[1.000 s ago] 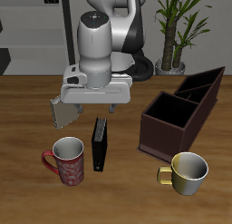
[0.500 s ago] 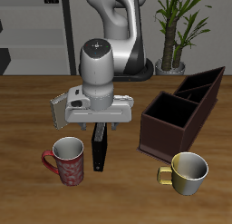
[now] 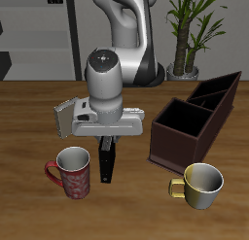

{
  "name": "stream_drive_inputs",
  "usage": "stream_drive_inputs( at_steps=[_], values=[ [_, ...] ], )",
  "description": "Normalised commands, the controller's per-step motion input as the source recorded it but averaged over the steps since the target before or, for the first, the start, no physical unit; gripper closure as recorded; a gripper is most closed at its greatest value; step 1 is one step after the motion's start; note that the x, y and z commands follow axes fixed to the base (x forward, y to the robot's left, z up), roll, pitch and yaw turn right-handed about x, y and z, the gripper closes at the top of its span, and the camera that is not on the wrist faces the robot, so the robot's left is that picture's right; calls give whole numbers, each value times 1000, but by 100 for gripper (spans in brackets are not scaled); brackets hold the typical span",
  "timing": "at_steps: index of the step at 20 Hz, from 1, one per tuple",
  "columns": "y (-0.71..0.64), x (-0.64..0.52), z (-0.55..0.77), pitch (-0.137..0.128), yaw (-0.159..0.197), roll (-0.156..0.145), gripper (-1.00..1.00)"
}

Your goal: Place the black book into the left desk caddy's right compartment

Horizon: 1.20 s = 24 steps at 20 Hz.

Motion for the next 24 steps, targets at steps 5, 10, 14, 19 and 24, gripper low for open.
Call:
stream_drive_inputs(
  at_steps=[5, 10, 14, 19, 24],
  values=[
    [26, -132, 277, -42, -12, -3, 100],
    [72, -182, 379, -51, 11, 7, 100],
    [66, -230, 438, -49, -13, -16, 100],
    [144, -413, 664, -71, -20, -19, 100],
    [228, -389, 575, -67, 8, 25, 100]
  ],
)
